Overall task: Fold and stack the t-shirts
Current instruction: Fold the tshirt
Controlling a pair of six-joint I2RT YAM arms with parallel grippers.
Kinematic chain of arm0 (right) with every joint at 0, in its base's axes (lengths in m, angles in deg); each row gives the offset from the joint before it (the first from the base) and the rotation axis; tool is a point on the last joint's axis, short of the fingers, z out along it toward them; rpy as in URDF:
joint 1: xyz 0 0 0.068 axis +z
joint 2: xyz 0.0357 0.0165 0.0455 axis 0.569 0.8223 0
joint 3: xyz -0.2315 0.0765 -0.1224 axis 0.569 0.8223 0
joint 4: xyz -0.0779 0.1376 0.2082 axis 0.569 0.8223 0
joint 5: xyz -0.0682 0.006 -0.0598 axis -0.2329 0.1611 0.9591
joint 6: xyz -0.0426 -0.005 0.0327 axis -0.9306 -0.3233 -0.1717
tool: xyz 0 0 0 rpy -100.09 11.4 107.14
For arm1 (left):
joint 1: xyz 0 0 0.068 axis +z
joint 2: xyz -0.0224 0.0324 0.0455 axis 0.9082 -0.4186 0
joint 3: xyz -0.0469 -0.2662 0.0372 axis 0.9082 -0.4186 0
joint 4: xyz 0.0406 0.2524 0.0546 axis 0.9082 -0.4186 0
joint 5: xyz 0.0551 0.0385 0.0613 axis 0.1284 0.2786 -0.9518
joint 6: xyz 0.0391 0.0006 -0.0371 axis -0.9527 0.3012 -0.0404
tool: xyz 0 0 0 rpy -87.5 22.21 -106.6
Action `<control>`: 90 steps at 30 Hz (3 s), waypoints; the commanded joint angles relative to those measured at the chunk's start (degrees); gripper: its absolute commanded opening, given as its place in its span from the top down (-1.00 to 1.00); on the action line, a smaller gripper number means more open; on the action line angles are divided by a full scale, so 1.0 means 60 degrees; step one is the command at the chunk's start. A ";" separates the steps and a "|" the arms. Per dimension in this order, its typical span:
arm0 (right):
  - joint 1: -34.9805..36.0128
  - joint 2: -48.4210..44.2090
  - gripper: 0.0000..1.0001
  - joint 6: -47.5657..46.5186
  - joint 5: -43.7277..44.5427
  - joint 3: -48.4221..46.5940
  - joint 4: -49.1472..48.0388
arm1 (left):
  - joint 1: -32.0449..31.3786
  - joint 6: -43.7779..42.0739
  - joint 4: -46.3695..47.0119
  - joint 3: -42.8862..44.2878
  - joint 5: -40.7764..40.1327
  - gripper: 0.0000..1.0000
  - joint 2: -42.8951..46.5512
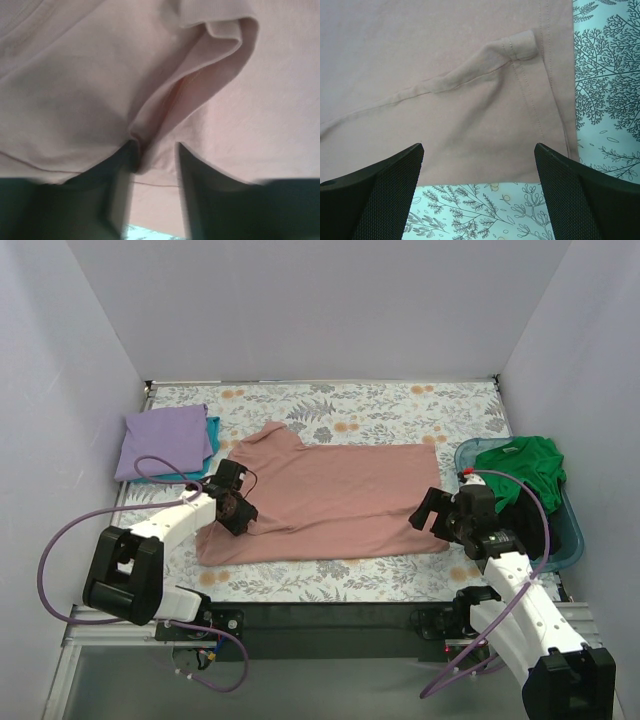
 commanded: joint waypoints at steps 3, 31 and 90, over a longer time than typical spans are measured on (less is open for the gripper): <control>0.0048 0.0128 -0.97 0.0001 0.0194 0.0057 -0.0386 | -0.0084 -0.0035 0.0212 -0.0086 0.0057 0.88 0.0144; 0.0048 0.0187 -0.97 -0.0365 0.0208 0.0174 -0.0489 | -0.0289 -0.0444 0.0402 0.2213 0.0233 1.00 -0.1876; 0.1483 0.2296 -0.97 -0.0352 0.0428 -0.0254 -0.0723 | -0.0304 -0.1046 0.0711 -0.0128 0.0527 -0.55 0.0275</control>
